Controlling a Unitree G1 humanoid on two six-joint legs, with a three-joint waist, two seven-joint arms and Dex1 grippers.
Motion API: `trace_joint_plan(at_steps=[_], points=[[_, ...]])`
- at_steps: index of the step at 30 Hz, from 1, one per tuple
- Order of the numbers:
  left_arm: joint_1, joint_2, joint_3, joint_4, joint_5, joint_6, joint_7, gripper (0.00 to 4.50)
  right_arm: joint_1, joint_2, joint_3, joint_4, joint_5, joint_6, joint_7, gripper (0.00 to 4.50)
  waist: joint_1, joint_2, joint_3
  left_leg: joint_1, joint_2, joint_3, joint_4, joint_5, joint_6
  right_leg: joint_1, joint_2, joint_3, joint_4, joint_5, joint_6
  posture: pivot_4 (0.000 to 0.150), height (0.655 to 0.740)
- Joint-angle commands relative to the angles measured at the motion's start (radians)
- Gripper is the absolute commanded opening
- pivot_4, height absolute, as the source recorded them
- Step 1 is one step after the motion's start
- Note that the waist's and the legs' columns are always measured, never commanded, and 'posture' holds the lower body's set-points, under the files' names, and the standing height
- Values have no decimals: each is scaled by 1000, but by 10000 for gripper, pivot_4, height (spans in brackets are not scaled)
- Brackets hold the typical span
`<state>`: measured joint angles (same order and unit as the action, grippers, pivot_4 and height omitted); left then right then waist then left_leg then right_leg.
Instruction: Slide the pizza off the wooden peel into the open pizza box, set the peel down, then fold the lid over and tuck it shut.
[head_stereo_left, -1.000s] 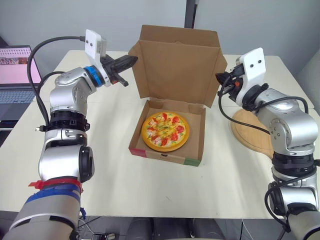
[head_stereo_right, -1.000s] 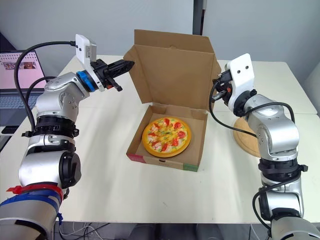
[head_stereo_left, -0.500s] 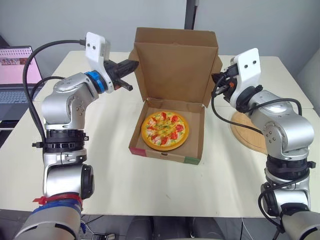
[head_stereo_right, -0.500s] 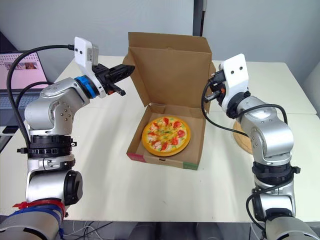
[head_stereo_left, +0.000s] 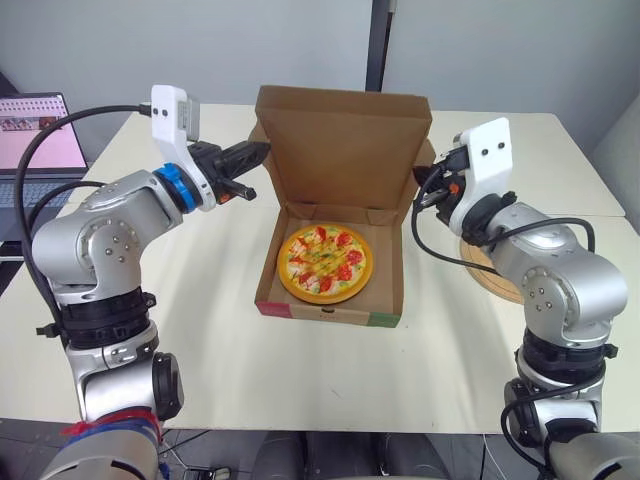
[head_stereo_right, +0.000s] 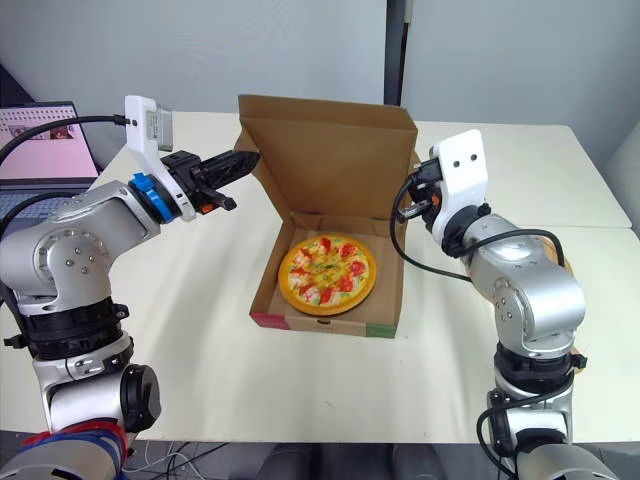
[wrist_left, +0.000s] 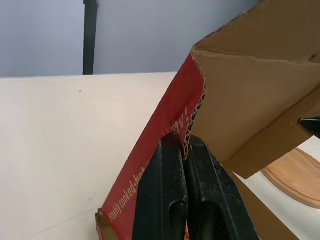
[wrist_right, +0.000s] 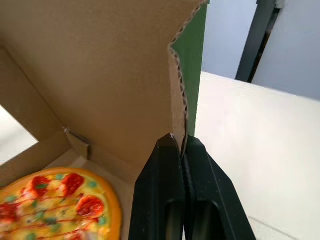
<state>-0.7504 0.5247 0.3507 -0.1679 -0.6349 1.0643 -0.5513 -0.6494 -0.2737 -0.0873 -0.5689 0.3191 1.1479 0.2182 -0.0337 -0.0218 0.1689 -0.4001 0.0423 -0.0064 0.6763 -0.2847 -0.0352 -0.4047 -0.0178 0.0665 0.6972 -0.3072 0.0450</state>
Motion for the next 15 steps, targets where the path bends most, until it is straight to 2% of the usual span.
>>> trace_joint_plan(at_steps=[1, 15], points=[[33, 2, 16, -97, -66, 14, 7, 401, 23, 38, 20, -90, 35, 19, -12, 0, 0, 0, 0, 0, 0, 0, 0, 0, 0, 0, 0, 0, 0, 0, 0, 1500, 7368], [383, -100, 183, -428, -318, 89, 239, 401, 246, 122, 68, -200, 40, 18, -59, 0, -5, -3, -3, 1, 2, -2, 0, 1, -1, 1, 0, 1, 0, 0, 0, 1500, 7368]])
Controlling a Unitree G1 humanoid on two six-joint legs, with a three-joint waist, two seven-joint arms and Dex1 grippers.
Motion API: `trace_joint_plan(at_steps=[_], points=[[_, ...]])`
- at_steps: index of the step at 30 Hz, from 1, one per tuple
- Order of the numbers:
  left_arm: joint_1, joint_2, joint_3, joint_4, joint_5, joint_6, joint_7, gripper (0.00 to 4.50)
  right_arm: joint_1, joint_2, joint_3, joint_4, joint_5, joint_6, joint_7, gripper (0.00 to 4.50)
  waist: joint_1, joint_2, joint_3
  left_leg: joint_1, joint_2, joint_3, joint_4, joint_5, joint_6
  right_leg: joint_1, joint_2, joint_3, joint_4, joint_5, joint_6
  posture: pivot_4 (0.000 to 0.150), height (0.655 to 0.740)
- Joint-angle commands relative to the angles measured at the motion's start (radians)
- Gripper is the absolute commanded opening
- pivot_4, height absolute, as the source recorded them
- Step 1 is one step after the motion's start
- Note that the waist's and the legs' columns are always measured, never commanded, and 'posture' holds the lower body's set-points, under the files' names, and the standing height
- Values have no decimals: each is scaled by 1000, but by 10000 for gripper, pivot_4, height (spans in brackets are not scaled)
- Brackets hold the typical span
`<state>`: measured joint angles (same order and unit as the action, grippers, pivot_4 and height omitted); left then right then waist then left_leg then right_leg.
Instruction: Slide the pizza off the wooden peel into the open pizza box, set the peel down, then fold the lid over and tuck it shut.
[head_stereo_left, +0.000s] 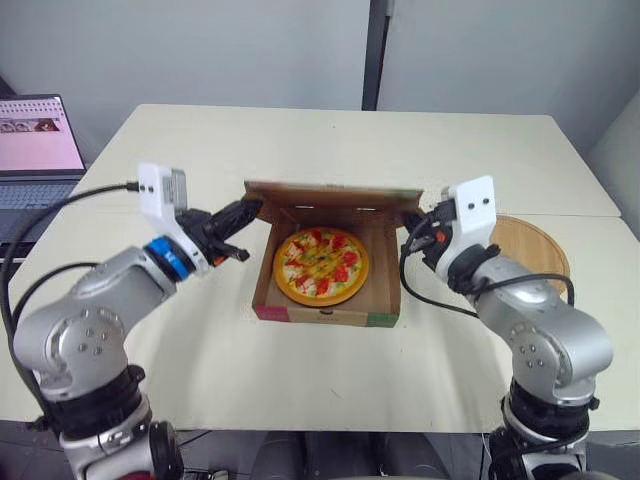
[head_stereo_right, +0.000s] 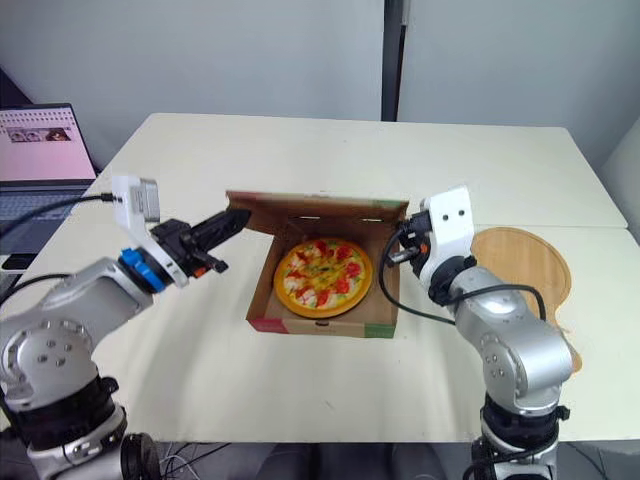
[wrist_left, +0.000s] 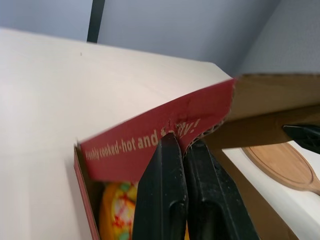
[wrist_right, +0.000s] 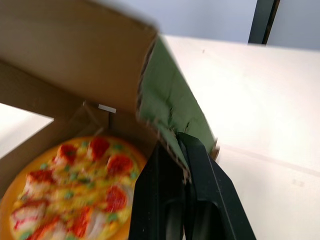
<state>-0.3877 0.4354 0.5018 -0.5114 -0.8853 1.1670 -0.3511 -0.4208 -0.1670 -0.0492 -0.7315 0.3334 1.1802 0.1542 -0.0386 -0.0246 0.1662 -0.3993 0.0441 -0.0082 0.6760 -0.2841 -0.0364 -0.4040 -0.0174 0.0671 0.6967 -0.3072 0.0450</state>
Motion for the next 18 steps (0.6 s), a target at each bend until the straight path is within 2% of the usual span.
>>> trace_joint_plan(at_steps=[1, 5, 9, 14, 18], points=[[63, -24, 45, -117, -83, -24, 63, 401, 48, 27, 38, -43, 29, -16, 2, 0, -2, 0, 0, 0, 0, 0, 0, 0, 0, 0, 0, 0, 0, 0, 0, 1500, 7368], [187, -45, 49, -189, -115, -57, 115, 401, 138, 45, 68, -44, 24, -51, 3, 0, -5, -1, -1, 1, 0, -1, -1, 0, 0, 1, 1, 0, 0, 0, 0, 1500, 7368], [303, -46, 8, -213, -74, -131, 110, 401, 202, 33, 106, -24, 13, -101, 16, 0, -6, -2, -2, 1, -1, -1, 0, 0, 0, 1, 2, 1, -1, 0, 0, 1500, 7368], [338, -23, -33, -199, -47, -210, 111, 401, 212, 22, 106, -4, 15, -132, 19, 0, -6, -3, -2, 1, -1, -1, -1, 0, 0, 2, 5, 2, -4, -1, -1, 1500, 7368], [352, -7, -53, -186, -30, -250, 108, 0, 235, 3, 54, -16, 55, -111, 48, 9469, -5, -2, -2, 1, 1, -4, -1, 0, 0, 6, 9, 2, -11, -1, -1, 1500, 7368]])
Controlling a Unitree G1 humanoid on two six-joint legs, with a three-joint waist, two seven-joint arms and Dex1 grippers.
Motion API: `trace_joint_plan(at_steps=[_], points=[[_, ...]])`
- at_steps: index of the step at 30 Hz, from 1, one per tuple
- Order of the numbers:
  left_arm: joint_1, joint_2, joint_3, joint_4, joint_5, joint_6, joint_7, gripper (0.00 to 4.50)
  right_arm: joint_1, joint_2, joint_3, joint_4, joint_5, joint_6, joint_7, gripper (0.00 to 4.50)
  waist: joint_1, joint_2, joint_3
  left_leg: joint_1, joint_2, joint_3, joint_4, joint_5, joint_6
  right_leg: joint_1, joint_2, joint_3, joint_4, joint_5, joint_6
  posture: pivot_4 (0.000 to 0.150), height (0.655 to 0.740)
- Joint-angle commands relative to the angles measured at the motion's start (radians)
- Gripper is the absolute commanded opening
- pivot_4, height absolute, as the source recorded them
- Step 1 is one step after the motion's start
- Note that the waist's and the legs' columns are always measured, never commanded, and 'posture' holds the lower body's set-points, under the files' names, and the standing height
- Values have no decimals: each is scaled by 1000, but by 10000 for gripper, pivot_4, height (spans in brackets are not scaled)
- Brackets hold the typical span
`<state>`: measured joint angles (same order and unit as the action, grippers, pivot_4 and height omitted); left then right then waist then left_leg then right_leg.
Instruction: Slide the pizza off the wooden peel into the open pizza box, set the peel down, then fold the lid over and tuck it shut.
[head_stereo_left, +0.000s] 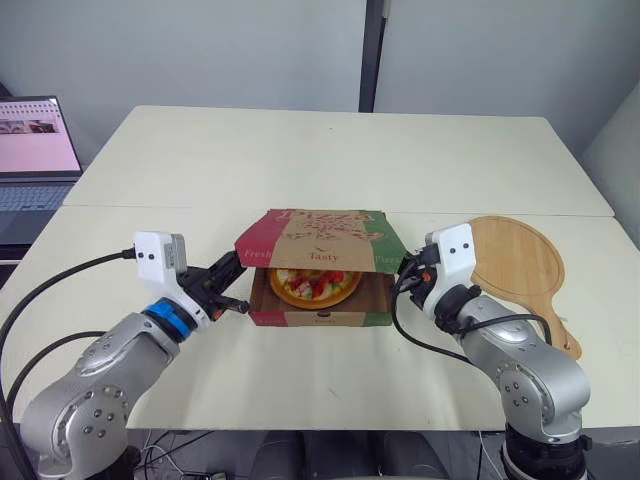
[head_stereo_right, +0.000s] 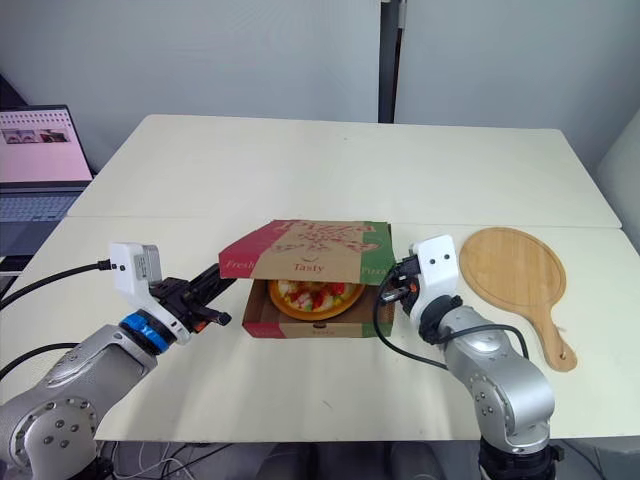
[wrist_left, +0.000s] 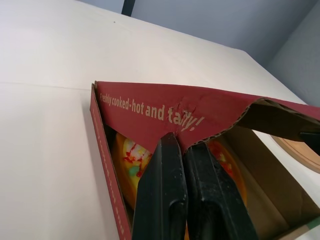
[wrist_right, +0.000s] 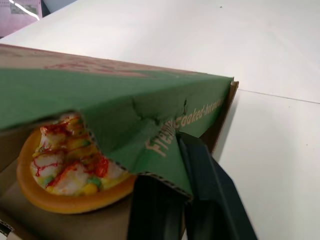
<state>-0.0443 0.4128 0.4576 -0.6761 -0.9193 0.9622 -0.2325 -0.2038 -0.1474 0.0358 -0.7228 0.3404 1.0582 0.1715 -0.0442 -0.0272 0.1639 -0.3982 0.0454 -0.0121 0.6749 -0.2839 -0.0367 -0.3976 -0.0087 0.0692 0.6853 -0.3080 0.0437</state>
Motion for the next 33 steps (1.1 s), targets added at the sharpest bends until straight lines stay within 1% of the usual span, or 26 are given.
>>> trace_joint_plan(at_steps=[1, 3, 6, 9, 12, 13, 16, 19, 20, 24, 26, 27, 28, 30, 33], points=[[12, 19, -14, -21, 7, -54, -12, 0, 33, -36, -54, -32, 64, 21, 51, 12901, 3, 0, 0, 0, 0, -1, 0, 0, 0, 1, 0, 0, -1, 0, 0, 1500, 7368], [17, 23, -22, -20, 8, -68, -9, 0, 57, -78, -89, -42, 93, 35, 86, 20002, 6, 0, 0, 0, 0, -2, 0, 0, 0, 4, 0, 0, -4, 0, 0, 1500, 7368], [26, 30, -29, -15, 12, -90, -10, 0, 90, -185, -139, -39, 137, 42, 167, 30562, 10, 1, 0, 1, -1, -2, 0, 0, 0, 7, 0, 0, -6, 0, 0, 1500, 7368], [39, 36, -39, -12, 17, -110, -13, 0, 81, -276, -202, -15, 197, 41, 248, 40766, 9, 1, 1, 2, -1, -2, 0, 0, 0, 8, 1, 0, -7, 0, 0, 1500, 7368], [47, 36, -50, -11, 25, -126, -15, 0, 0, -362, -280, 81, 214, -4, 298, 40766, 6, 1, 1, 3, 0, -2, 0, 0, 0, 8, 2, 1, -7, 0, 0, 1500, 7368], [50, 36, -53, -10, 27, -131, -15, 0, -51, -376, -314, 122, 230, -9, 303, 38993, 5, 1, 1, 3, 0, -2, 0, 0, 0, 8, 2, 2, -7, 0, 0, 1500, 7368], [59, 39, -65, -10, 34, -146, -20, 0, -182, -401, -345, 207, 279, -5, 330, 30455, 3, 2, 2, 4, 0, -2, 0, 0, 0, 9, 3, 2, -7, 0, 0, 1500, 7368], [69, 47, -75, -10, 47, -159, -31, 0, -285, -390, -327, 241, 347, 21, 357, 19439, 4, 2, 2, 4, 0, -3, -1, 0, 0, 9, 4, 2, -6, 0, 0, 1500, 7368], [74, 50, -78, -9, 52, -163, -36, 0, -314, -386, -305, 243, 370, 29, 374, 16532, 4, 2, 2, 3, 0, -4, -2, 0, 0, 9, 5, 3, -6, 0, 0, 1500, 7368], [91, 54, -82, -10, 50, -186, -54, 0, -351, -407, -210, 231, 408, 39, 429, 1438, 8, 2, 2, 3, 0, -5, -3, 0, 0, 9, 4, 3, -6, 0, 0, 1500, 7368], [104, 69, -61, -11, -9, -177, -94, 0, -349, -430, -157, 232, 397, 23, 455, 668, 11, 2, 2, 3, 0, -5, -3, 0, 0, 9, 4, 3, -6, 0, 0, 1500, 7368], [109, 83, -43, -8, -28, -173, -111, 1922, -347, -440, -141, 235, 393, 18, 464, 237, 12, 2, 2, 3, 0, -5, -3, 0, 0, 9, 4, 3, -7, 0, 0, 1500, 7368], [113, 95, -32, -5, -40, -172, -121, 4162, -346, -446, -132, 237, 391, 14, 470, 0, 12, 2, 2, 2, 0, -5, -3, 0, 0, 9, 3, 2, -7, 0, 0, 1500, 7368], [117, 161, 17, 27, -81, -163, -184, 9541, -341, -468, -107, 252, 375, -3, 487, 0, 12, 2, 2, 2, 0, -5, -3, 0, 0, 9, 3, 2, -7, 0, 0, 1500, 7368], [122, 353, 106, 126, -162, -93, -370, 19263, -337, -494, -77, 266, 358, -30, 509, 0, 12, 2, 2, 3, 1, -5, -4, 0, 0, 9, 4, 1, -7, -2, -2, 1500, 7368]])
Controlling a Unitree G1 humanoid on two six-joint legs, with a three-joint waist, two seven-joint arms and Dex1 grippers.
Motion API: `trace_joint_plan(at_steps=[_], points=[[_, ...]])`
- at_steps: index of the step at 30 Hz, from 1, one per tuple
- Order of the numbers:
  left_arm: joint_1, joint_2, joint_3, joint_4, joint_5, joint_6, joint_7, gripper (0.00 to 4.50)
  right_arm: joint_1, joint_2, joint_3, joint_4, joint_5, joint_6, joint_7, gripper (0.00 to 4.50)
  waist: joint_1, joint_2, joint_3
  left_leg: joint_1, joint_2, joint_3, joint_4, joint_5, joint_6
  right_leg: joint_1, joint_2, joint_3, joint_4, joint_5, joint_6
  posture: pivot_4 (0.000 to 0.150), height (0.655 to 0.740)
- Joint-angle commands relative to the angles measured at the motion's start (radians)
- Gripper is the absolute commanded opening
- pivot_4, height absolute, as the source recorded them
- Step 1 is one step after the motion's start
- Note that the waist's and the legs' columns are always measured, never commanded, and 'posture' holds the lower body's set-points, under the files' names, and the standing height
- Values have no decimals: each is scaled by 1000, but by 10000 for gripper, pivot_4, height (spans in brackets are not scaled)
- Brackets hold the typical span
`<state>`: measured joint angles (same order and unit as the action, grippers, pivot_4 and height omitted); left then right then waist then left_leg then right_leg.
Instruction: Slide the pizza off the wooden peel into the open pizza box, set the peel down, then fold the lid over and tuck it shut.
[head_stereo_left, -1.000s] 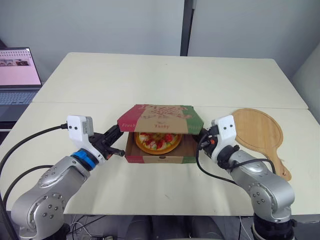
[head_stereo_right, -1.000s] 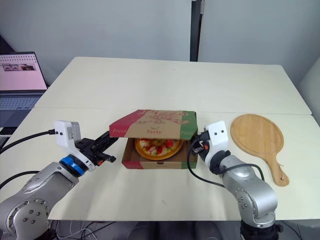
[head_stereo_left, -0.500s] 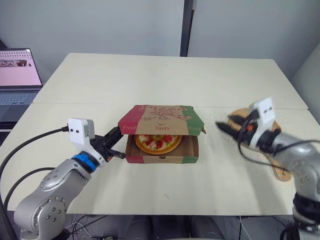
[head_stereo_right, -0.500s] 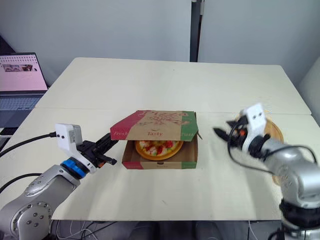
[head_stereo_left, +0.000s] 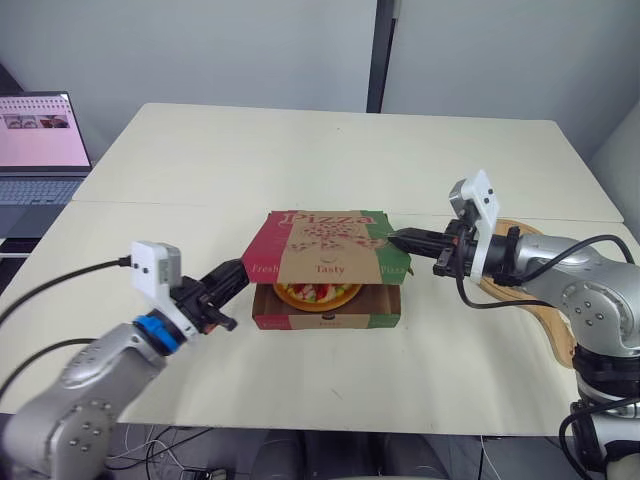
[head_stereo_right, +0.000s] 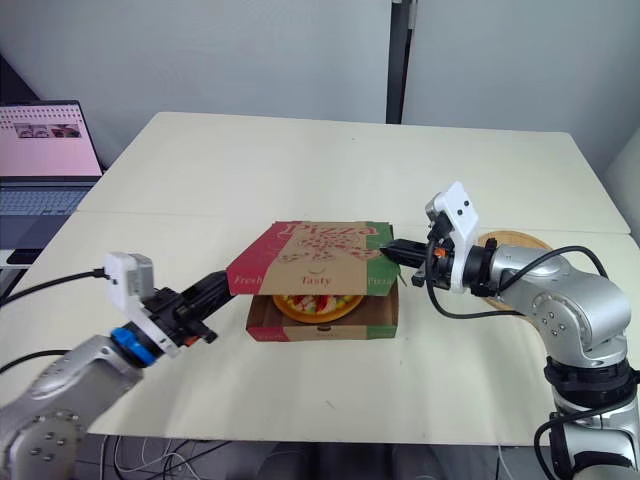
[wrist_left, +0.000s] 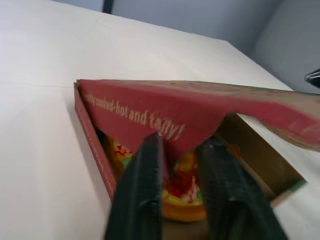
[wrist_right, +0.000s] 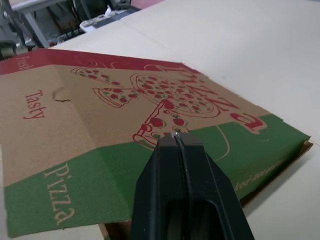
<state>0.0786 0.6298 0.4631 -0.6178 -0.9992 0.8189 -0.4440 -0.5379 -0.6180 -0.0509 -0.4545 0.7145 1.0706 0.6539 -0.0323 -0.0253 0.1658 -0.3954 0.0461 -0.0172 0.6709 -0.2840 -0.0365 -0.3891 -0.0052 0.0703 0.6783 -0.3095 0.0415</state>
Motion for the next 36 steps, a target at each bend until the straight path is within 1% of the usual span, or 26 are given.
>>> trace_joint_plan(at_steps=[1, 4, 6, 8, 9, 10, 12, 14, 16, 18, 19, 20, 22, 25, 29, 31, 36], points=[[-18, 200, 132, 122, -95, 65, -207, 22483, -4, -30, 17, 1, -19, -50, 35, 0, 0, 1, 1, 0, 1, 0, 0, 0, 0, 0, 1, 0, 0, -1, -1, 1500, 7368], [-73, 308, 181, 222, -148, 100, -281, 32306, -5, -40, 28, 9, -28, -66, 50, 0, -1, 2, 2, 2, 0, 1, -2, 0, 0, -1, 1, 0, 0, -2, -3, 1500, 7368], [-177, 370, 176, 273, -183, 113, -311, 38648, 1, -50, 41, 11, -38, -80, 63, 0, 0, 1, 2, 2, 0, 1, -4, 0, 0, -1, 1, 0, 0, -2, -3, 1500, 7368], [-279, 390, 119, 293, -184, 112, -324, 38648, 5, -56, 52, 12, -45, -92, 70, 0, 4, 0, 2, 1, 0, 0, -4, 0, 0, -1, 1, -2, 0, -2, -3, 1500, 7368], [-335, 388, 62, 295, -174, 112, -335, 38648, 6, -57, 56, 12, -48, -97, 71, 0, 5, 0, 2, 1, 0, -1, -4, 0, 0, -1, 0, -2, 0, -2, -3, 1500, 7368], [-384, 384, 11, 300, -153, 110, -341, 36988, 4, -57, 58, 15, -50, -101, 71, 0, 5, 0, 2, 1, 0, -1, -5, 0, 0, 0, 0, -2, 0, -2, -3, 1500, 7368], [-502, 361, -111, 330, -116, 110, -384, 32149, 4, -58, 64, 16, -55, -109, 71, 0, 7, 1, 3, 1, -1, 0, -5, 0, 0, 0, 0, -1, -1, -2, -3, 1500, 7368], [-608, 338, -237, 373, -48, 93, -452, 25739, 6, -56, 65, 12, -58, -112, 68, 0, 4, 1, 3, 1, -1, 0, -5, 0, -1, 0, 0, -1, -1, -2, -2, 1500, 7368], [-698, 321, -365, 428, 50, 54, -538, 18894, 8, -54, 63, 9, -61, -113, 66, 0, 3, 1, 3, 1, -1, 0, -5, 1, -1, 0, 1, -1, 0, -2, -2, 1500, 7368], [-765, 304, -464, 478, 134, 21, -617, 12261, 14, -55, 62, 3, -65, -116, 64, 0, 0, 1, 3, 1, -1, 1, -5, 1, -1, -1, 2, -1, 0, -2, -3, 1500, 7368], [-786, 299, -492, 499, 160, 11, -645, 9288, 14, -55, 62, 1, -66, -116, 62, 0, -2, 1, 3, 1, -1, 2, -5, 1, -1, -1, 3, -1, 0, -2, -3, 1500, 7368], [-809, 298, -540, 521, 214, -26, -690, 5763, 20, -58, 56, -2, -66, -116, 59, 0, -4, 1, 3, 1, -1, 2, -6, 1, -1, -1, 3, 0, 0, -2, -3, 1500, 7368], [-855, 281, -619, 570, 304, -82, -758, 591, 39, -81, 22, 4, -76, -123, 55, 0, -4, 1, 3, 1, 0, 1, -6, 1, -1, -2, 4, 0, 0, -2, -3, 1500, 7368], [-888, 259, -677, 619, 386, -140, -826, 591, 84, -138, -11, 9, -108, -151, 61, 0, 3, 1, 3, 0, 0, 1, -6, 1, -1, -2, 5, 0, 0, -2, -4, 1500, 7368], [-917, 213, -680, 657, 425, -158, -861, 591, 173, -212, 23, -25, -155, -209, 105, 0, 4, 1, 3, -2, -1, 1, -5, 1, -1, -1, 4, 0, 0, -2, -4, 1500, 7368], [-923, 197, -679, 663, 440, -161, -875, 591, 194, -214, 53, -42, -165, -228, 116, 0, 3, 1, 3, -2, -1, 1, -5, 1, -1, -1, 4, 0, 0, -2, -4, 1500, 7368], [-927, 166, -683, 667, 476, -168, -903, 591, 199, -167, 90, -65, -148, -224, 114, 0, -3, 1, 3, -1, 0, 0, -5, 1, 0, -1, 5, 0, 0, -2, -3, 1500, 7368]])
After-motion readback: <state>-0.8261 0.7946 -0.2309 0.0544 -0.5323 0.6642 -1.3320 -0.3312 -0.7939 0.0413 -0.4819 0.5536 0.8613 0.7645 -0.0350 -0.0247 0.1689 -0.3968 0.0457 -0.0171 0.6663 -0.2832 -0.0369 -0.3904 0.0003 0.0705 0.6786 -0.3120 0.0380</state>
